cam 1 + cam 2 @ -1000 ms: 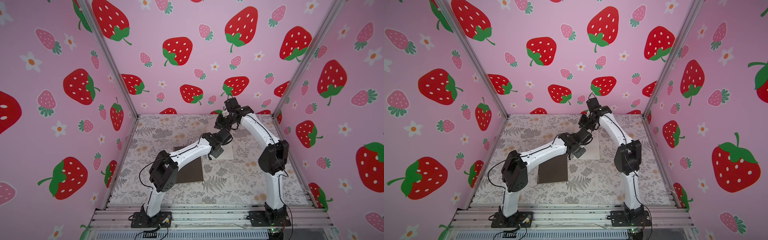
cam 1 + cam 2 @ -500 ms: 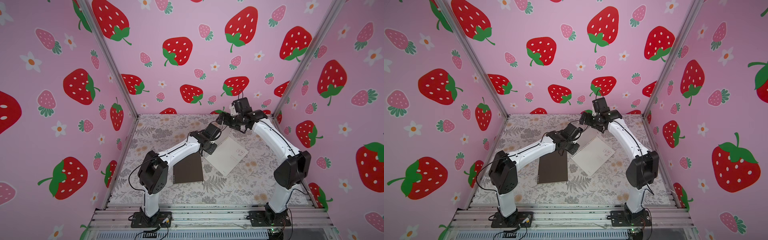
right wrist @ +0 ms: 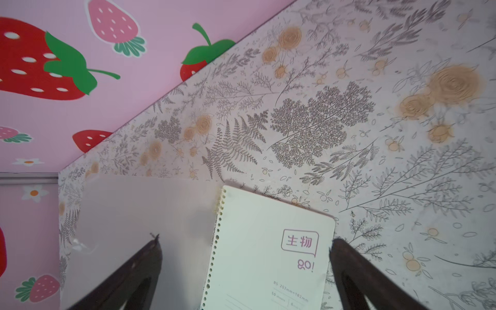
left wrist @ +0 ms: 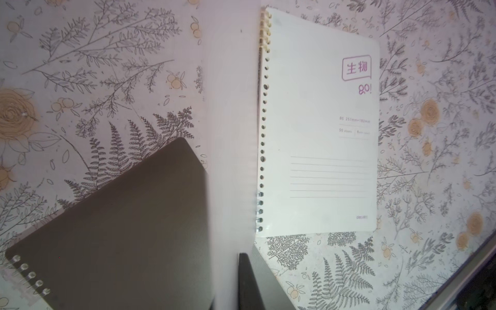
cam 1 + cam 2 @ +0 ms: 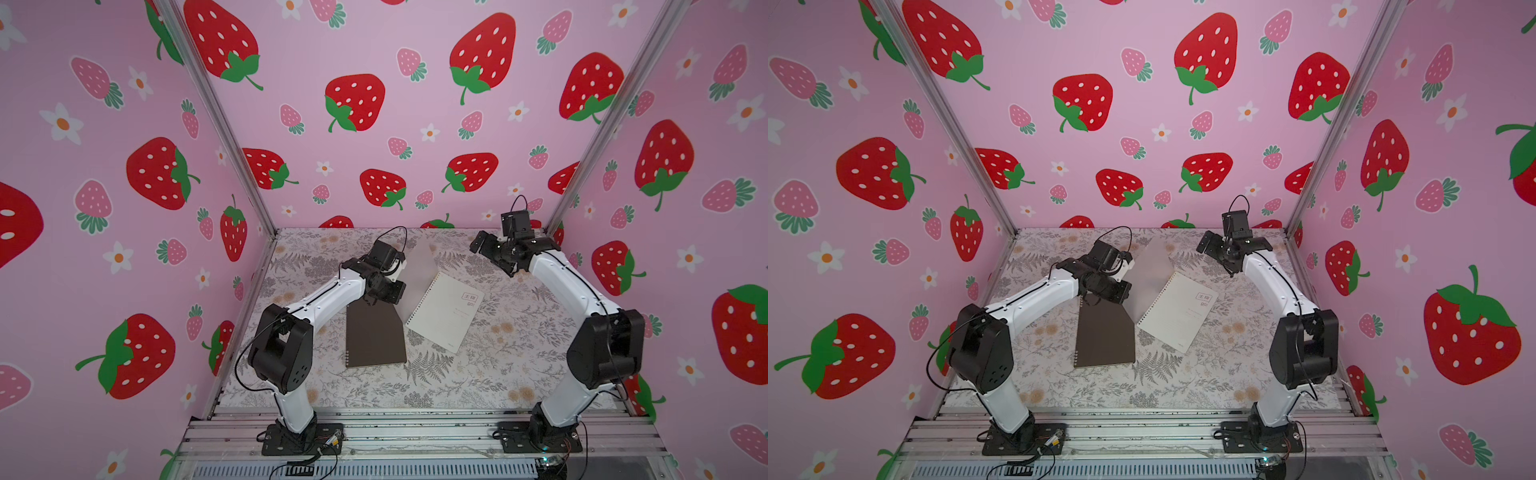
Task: Tear off pages from different notebooks
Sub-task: Open the notebook at the center of the board.
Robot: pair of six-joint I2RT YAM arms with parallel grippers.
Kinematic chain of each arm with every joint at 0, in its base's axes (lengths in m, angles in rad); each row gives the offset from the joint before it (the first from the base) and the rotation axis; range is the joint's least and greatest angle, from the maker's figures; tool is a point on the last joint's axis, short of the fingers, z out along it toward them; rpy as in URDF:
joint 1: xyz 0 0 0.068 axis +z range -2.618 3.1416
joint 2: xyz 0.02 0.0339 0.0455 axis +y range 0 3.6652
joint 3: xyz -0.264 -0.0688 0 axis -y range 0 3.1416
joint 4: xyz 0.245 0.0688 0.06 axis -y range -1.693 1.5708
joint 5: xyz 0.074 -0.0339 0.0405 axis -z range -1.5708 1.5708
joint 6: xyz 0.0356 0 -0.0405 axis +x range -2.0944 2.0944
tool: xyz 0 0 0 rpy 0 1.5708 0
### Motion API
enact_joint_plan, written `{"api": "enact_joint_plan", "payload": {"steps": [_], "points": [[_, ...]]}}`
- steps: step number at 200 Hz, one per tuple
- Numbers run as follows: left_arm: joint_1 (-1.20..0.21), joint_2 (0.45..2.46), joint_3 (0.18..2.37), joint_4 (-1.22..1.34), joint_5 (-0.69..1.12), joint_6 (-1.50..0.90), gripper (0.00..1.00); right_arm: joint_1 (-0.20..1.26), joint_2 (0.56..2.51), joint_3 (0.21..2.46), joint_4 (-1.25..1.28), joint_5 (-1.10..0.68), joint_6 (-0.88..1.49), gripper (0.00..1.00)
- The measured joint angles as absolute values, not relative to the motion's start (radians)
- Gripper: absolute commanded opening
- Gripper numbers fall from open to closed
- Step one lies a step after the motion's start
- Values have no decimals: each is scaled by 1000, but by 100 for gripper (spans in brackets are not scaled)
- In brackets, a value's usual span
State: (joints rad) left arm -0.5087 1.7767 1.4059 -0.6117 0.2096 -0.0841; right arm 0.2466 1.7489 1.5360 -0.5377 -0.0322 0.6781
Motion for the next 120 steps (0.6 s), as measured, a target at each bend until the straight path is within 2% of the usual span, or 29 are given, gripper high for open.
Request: {"api": "enact_joint_plan", "payload": {"steps": [19, 73, 120], "points": [[-508, 1797, 1404, -614, 210, -84, 0, 248, 1802, 1536, -537, -75, 678, 89], [-505, 1923, 1404, -640, 199, -72, 0, 247, 1909, 1539, -588, -113, 685, 86], [-504, 1987, 1462, -723, 69, 9, 0, 208, 1912, 1516, -617, -104, 700, 86]]}}
